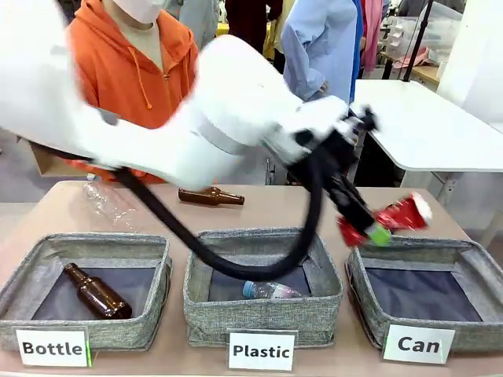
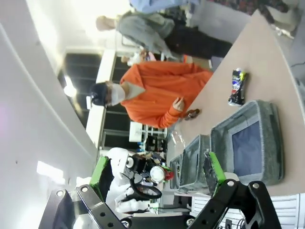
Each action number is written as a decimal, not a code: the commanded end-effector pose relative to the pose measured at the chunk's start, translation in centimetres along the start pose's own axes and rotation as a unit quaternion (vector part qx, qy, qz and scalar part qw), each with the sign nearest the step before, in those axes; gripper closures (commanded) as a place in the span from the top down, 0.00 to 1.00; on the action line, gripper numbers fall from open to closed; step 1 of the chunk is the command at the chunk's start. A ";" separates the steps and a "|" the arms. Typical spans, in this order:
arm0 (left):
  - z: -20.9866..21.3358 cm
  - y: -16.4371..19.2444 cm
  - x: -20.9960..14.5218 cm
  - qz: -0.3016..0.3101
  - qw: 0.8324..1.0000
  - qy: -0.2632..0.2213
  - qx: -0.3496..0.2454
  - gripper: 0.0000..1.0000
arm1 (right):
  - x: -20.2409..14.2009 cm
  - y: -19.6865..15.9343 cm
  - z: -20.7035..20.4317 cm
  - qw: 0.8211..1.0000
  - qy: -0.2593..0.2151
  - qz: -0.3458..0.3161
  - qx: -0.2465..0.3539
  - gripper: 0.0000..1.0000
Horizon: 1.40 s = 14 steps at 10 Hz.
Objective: Sort the can waste into the basket.
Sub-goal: Pick up the can waste from the table and place it in the right Fabric basket.
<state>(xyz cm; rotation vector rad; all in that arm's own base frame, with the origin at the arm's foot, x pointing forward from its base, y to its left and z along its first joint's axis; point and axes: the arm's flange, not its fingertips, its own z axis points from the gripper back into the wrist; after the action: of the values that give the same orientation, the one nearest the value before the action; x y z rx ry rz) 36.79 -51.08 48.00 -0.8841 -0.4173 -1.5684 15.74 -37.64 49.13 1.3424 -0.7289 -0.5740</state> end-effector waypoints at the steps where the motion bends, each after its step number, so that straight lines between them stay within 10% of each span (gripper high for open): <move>1: -4.5 3.1 3.2 -0.012 0.999 0.040 0.011 0.00 | 1.1 -2.3 3.2 0.999 -0.025 0.026 0.028 1.00; 9: -9.3 6.1 3.6 -0.105 0.988 0.066 0.095 0.00 | -0.3 -2.4 3.5 0.999 -0.032 0.015 0.015 1.00; 10: -9.4 5.9 3.5 -0.104 0.989 0.061 0.090 0.78 | -0.3 -2.4 3.5 0.999 -0.032 0.015 0.015 1.00; 11: -9.3 5.9 3.5 -0.107 0.989 0.060 0.083 1.00 | -0.3 -2.4 3.5 0.999 -0.032 0.015 0.015 1.00; 14: -8.6 5.5 3.4 -0.106 0.990 0.056 0.080 1.00 | -0.3 -2.4 3.5 0.999 -0.032 0.015 0.015 1.00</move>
<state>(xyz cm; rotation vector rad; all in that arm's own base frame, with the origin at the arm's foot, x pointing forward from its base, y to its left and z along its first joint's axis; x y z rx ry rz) 39.96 -61.28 43.54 -0.6337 -0.5779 -1.7496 13.38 -40.10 46.27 1.3421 -0.8158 -0.5544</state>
